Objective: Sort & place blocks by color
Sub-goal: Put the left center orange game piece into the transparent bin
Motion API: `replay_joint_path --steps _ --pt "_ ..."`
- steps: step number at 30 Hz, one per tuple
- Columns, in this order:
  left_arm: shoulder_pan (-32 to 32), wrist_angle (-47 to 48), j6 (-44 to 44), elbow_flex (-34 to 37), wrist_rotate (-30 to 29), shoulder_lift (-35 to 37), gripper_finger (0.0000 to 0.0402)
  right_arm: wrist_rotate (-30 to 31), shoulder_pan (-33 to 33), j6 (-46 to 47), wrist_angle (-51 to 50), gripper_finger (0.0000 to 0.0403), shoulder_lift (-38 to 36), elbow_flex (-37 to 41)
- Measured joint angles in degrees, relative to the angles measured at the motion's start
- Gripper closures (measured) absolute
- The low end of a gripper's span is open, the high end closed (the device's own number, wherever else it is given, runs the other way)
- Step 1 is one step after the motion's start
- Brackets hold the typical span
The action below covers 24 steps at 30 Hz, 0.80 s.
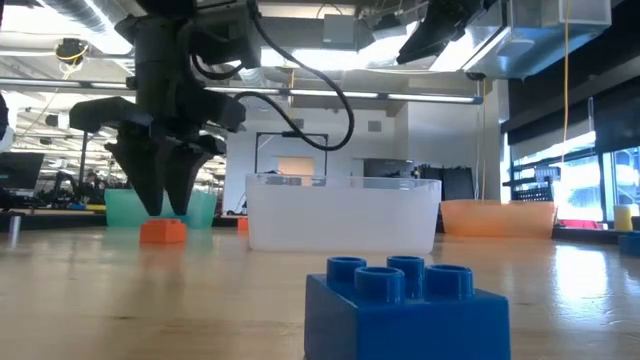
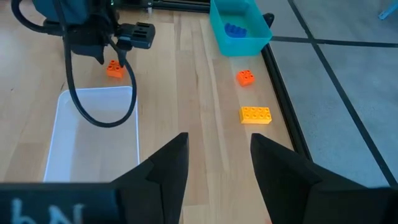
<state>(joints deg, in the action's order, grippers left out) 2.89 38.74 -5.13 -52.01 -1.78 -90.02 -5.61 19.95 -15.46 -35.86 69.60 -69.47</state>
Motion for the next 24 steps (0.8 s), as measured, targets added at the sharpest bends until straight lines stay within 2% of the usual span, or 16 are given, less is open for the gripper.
replay_joint_path --steps 13,24 --pt "-0.04 -0.55 0.0 0.1 -0.17 0.0 0.0214 0.0 0.0 0.0 0.0 0.023 0.0 0.0" --pt "-0.04 -7.61 3.52 6.33 -0.28 0.02 0.0214 0.0 0.02 0.0 -0.02 0.023 0.0 0.0"
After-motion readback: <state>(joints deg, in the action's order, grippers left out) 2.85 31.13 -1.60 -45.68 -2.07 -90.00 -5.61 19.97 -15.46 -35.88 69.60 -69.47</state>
